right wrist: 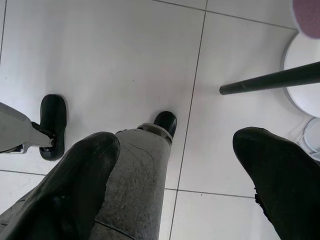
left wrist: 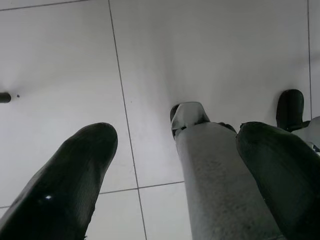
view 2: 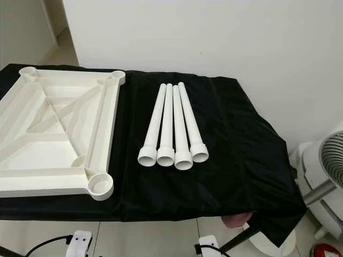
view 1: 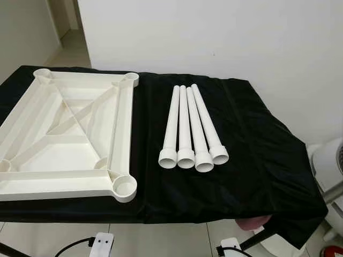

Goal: Building children table

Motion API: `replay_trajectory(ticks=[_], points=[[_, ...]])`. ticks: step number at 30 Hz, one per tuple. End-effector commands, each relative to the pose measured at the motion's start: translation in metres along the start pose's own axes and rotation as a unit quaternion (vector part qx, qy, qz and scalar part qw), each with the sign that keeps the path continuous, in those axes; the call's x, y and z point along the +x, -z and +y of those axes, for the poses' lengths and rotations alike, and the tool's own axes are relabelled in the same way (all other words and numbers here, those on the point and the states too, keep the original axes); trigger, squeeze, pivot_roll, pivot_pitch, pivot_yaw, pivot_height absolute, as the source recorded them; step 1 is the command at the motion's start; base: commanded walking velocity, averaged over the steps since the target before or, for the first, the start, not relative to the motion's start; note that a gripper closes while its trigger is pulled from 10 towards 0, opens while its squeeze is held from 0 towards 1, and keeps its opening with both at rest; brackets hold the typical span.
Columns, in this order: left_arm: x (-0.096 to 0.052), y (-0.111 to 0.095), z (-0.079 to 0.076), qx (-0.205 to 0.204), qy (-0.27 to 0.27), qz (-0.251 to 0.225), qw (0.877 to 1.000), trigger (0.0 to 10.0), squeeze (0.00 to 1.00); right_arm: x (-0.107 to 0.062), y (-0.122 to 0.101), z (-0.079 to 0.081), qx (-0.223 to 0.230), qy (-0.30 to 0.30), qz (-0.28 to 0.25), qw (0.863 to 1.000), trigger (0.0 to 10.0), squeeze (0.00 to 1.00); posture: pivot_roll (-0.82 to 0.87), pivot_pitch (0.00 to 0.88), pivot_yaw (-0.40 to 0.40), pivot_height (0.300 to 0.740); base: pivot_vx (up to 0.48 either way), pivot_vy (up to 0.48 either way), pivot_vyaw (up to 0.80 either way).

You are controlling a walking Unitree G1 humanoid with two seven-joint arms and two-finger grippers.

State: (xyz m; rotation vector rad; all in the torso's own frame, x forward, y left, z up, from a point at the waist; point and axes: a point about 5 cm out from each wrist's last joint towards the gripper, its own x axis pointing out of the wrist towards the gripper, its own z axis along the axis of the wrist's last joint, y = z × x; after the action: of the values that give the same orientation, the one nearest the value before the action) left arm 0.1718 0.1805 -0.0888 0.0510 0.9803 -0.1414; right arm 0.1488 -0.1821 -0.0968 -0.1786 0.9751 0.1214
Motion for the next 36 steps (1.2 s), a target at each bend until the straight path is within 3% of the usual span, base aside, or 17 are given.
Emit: replay_trajectory(ticks=[1, 31, 35, 36], points=[[-0.0006, 0.0052, -0.0014, 0.002, 0.002, 0.010, 1.000, 10.0, 0.00, -0.0026, 0.0130, 0.0025, -0.001, -0.004, 0.027, 1.000, 10.0, 0.00, -0.02, 0.000, -0.013, 0.740, 0.000, 0.289, 0.00], [0.0003, 0.0022, -0.0032, 0.001, 0.003, 0.006, 1.000, 10.0, 0.00, -0.0001, 0.0055, 0.0052, -0.001, -0.005, 0.021, 1.000, 10.0, 0.00, -0.03, 0.000, -0.014, 0.740, 0.000, 0.276, 0.00], [0.0006, 0.0020, -0.0049, 0.009, 0.006, 0.006, 1.000, 10.0, 0.00, -0.0007, 0.0071, 0.0038, 0.001, -0.005, 0.022, 1.000, 10.0, 0.00, -0.03, 0.000, -0.014, 0.740, 0.000, 0.000, 0.00], [0.0009, 0.0013, -0.0060, 0.027, 0.011, 0.007, 1.000, 10.0, 0.00, -0.0011, 0.0080, 0.0027, 0.001, -0.004, 0.022, 1.000, 10.0, 0.00, -0.03, 0.000, -0.015, 0.740, 0.000, 0.000, 0.00]])
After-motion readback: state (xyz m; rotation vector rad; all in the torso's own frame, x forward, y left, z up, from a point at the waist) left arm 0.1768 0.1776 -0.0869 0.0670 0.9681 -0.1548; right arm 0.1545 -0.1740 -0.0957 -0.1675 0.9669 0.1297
